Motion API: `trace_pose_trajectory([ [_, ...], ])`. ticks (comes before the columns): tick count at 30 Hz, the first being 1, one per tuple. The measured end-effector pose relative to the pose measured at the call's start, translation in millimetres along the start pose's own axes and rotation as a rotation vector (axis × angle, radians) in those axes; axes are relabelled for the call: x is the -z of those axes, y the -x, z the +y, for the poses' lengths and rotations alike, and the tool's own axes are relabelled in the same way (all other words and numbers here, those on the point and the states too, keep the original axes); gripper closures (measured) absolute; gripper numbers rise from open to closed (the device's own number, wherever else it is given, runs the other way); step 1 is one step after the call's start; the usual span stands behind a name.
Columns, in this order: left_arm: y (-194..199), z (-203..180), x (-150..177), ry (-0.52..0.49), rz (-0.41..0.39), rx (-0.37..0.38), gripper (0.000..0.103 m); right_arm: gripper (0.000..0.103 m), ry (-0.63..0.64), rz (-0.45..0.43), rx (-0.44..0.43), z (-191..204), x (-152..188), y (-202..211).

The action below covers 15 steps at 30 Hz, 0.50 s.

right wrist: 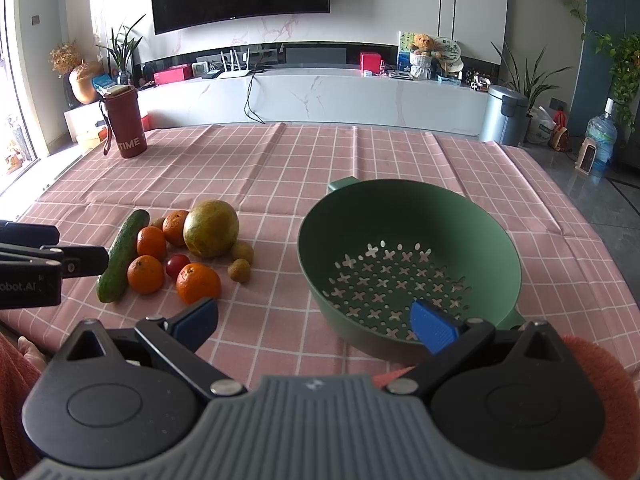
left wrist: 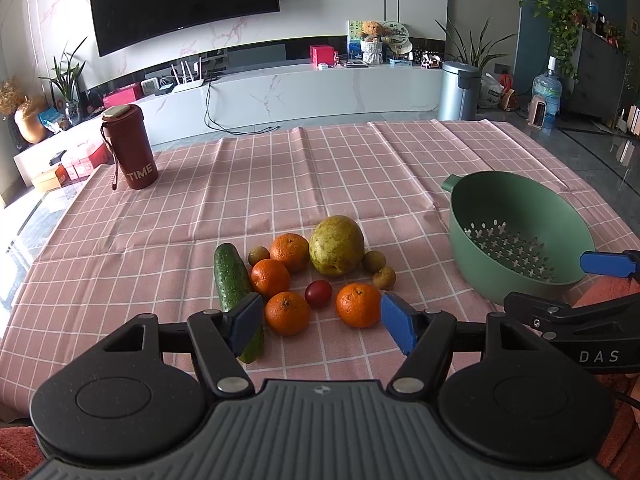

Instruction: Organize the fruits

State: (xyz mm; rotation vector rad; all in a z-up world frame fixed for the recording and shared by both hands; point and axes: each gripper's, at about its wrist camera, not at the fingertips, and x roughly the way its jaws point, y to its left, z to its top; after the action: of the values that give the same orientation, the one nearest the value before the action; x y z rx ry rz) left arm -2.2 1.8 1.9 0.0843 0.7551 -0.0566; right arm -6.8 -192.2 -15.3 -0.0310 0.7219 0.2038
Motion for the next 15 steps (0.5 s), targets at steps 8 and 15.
trace_pose_trajectory([
  [8, -0.1, -0.1, 0.0, 0.0, 0.001, 0.0, 0.023, 0.004, 0.001, 0.002, 0.002, -0.3, 1.2, -0.3],
  [15, 0.1, -0.1, 0.2, -0.001, -0.002, 0.002, 0.023, 0.004, 0.001, 0.007, 0.006, -1.8, 3.7, -5.0],
])
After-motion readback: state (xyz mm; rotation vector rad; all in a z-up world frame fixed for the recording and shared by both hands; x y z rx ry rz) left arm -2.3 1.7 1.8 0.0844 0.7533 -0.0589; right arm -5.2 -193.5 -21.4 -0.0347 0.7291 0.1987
